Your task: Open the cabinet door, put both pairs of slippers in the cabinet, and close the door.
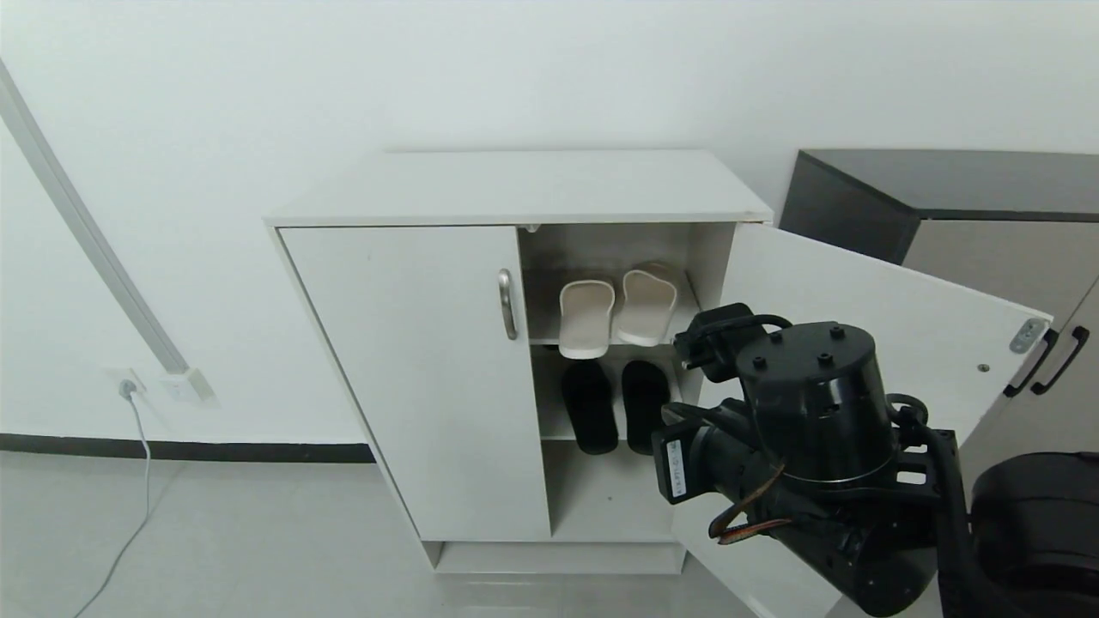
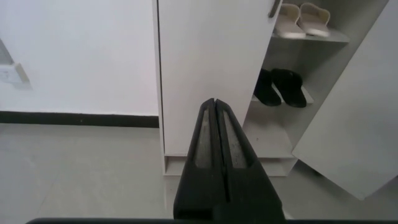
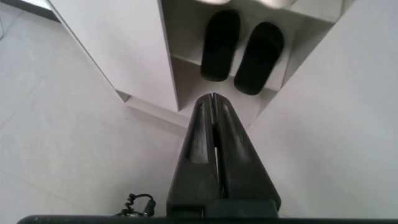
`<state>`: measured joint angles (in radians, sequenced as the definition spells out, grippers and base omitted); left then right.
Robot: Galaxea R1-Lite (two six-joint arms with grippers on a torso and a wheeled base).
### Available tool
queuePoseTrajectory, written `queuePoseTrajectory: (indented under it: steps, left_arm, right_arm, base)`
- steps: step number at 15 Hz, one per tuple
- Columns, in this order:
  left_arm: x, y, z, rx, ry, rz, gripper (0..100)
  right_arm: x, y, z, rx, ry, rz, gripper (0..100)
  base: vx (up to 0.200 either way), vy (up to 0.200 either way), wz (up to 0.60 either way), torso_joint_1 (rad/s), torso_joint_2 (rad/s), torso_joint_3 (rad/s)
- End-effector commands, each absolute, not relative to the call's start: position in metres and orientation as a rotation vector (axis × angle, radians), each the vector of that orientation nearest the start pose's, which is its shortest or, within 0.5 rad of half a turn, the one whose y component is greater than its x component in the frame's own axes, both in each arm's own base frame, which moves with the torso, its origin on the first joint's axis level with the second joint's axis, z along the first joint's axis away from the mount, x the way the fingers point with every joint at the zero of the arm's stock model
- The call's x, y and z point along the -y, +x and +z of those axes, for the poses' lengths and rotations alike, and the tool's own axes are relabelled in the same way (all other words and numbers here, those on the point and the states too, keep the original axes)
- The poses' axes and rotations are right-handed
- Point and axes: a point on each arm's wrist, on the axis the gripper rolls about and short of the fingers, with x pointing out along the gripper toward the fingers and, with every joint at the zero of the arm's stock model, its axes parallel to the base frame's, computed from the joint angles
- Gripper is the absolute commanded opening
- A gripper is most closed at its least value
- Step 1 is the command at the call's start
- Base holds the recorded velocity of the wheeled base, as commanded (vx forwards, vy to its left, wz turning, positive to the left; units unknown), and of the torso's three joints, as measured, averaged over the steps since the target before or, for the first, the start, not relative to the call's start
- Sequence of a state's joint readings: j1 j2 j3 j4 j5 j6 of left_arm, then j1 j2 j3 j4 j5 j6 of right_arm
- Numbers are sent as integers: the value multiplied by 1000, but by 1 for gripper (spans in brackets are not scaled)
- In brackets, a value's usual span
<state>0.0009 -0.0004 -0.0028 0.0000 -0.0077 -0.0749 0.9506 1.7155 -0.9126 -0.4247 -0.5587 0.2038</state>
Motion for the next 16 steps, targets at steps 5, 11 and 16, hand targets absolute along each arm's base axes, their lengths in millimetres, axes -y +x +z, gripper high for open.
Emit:
queuePoseTrajectory:
  steps: [5, 11, 16]
  left_arm:
    - [0, -23, 76, 1, -74, -6, 0]
    - [0, -23, 76, 3, -74, -6, 0]
    - [0, -23, 76, 1, -74, -6, 0]
  right_arm:
    - [-246, 193, 186, -316, -61, 349, 0]
    - [-245, 193, 186, -315, -60, 348, 0]
    - [-245, 193, 187, -314, -59, 346, 0]
  base:
    - [0, 0, 0, 161, -479, -317]
    - [0, 0, 0, 199, -509, -309]
    - [0, 0, 0, 229, -554, -320]
